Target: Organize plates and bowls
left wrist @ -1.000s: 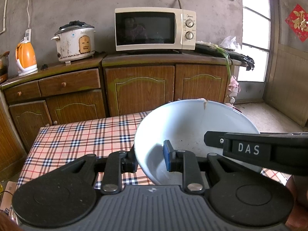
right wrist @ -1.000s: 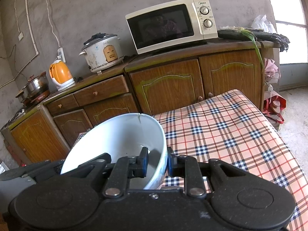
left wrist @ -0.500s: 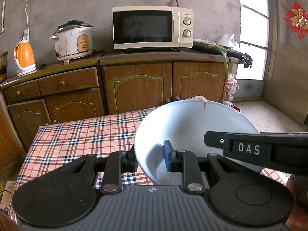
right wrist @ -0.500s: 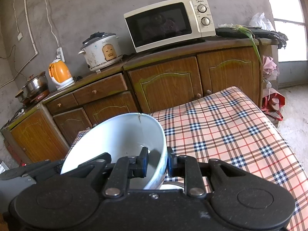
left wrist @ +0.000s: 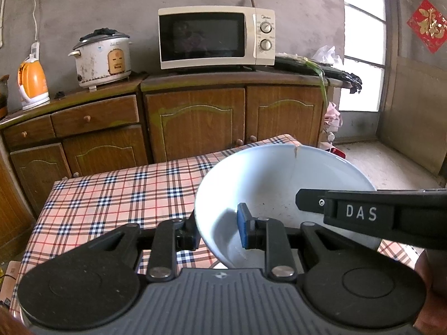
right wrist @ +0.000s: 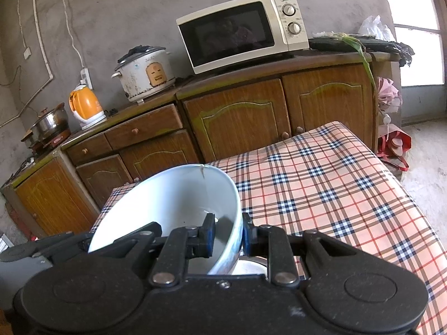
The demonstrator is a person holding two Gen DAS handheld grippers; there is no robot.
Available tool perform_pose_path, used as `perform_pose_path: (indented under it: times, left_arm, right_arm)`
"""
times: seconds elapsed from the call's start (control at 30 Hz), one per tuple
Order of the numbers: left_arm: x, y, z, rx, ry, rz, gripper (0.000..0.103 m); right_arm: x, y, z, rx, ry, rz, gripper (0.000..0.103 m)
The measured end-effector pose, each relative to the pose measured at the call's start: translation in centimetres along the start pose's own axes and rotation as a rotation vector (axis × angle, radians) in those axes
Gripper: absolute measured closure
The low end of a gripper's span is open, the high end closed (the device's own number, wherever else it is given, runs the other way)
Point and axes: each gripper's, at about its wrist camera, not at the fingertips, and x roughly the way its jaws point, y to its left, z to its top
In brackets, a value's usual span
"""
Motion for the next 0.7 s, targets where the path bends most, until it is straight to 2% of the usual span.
perform_pose_path:
  times: [0.7]
  left_arm:
    - [0.1, -1.3, -1.1, 0.001, 0.023, -0.030, 0.078]
  right_arm:
    - [-1.0, -1.4, -1.4, 0.027, 0.011, -0.022, 0.077]
